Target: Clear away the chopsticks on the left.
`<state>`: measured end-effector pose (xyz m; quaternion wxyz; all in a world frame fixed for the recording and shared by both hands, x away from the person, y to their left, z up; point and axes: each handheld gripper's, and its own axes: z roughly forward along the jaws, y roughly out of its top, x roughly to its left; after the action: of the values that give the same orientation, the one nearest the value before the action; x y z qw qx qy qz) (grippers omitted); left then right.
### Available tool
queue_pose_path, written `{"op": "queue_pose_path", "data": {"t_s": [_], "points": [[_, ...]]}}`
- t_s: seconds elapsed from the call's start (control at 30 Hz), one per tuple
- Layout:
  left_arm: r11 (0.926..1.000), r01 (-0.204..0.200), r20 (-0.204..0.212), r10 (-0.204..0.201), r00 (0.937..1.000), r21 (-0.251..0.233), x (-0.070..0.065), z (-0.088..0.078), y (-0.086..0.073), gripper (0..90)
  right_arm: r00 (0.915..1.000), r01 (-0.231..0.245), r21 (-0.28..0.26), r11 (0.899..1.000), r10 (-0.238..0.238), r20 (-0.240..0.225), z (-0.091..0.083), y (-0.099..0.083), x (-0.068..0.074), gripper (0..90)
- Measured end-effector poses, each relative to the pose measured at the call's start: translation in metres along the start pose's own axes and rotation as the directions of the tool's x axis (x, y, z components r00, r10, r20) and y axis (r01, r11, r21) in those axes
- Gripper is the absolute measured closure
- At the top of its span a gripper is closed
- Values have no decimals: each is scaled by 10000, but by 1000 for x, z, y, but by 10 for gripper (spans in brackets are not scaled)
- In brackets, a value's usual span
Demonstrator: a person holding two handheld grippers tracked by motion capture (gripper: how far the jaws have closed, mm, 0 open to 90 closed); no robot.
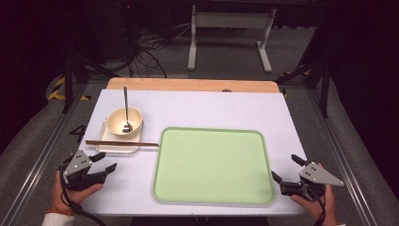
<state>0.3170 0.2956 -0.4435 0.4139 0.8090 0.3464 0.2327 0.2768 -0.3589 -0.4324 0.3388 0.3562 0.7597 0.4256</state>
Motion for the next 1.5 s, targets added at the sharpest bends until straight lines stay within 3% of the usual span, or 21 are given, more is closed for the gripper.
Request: {"op": "queue_pose_path", "data": {"t_s": [0.3, 0.4, 0.57, 0.77, 1.03, 1.2, 1.27, 1.3, 1.33, 1.5], "points": [[9998, -185, -102, 186, 9998, 55, 27, 1, 17, 592, 9997, -232, 73, 9997, 232, 55, 0, -3, -4, 100], [9994, -301, -33, 302, 9995, 176, 32, 6, 21, 659, 9998, -211, 60, 9998, 211, 11, 0, -2, -3, 100], [9970, -348, 241, 332, 9992, 697, 45, 25, 26, 695, 9998, -210, 138, 9997, 210, -7, 0, -4, -3, 100], [9962, -252, 392, 220, 9990, 830, 52, 39, 28, 684, 9997, -258, 226, 9994, 259, -48, 2, -5, -3, 100], [9957, -417, 737, 356, 9966, 823, 56, 48, 31, 704, 9995, -301, 284, 9991, 304, -83, 2, -6, -3, 99], [9928, -426, 945, 320, 9950, 1120, 57, 58, 30, 697, 9995, -292, 298, 9991, 294, -73, 2, -6, -3, 99], [9929, -476, 1064, 360, 9937, 1093, 58, 59, 30, 691, 9996, -262, 321, 9991, 264, -70, 2, -7, -3, 99], [9936, -276, 1096, 155, 9938, 1094, 56, 60, 29, 691, 9996, -257, 328, 9991, 260, -68, 2, -7, -3, 99], [9924, -465, 1078, 343, 9936, 1136, 58, 61, 29, 693, 9996, -267, 329, 9991, 270, -74, 2, -7, -3, 100], [9910, -426, 1304, 259, 9911, 1268, 57, 63, 28, 699, 9996, -263, 356, 9990, 264, -48, 1, -7, -3, 99]]}}
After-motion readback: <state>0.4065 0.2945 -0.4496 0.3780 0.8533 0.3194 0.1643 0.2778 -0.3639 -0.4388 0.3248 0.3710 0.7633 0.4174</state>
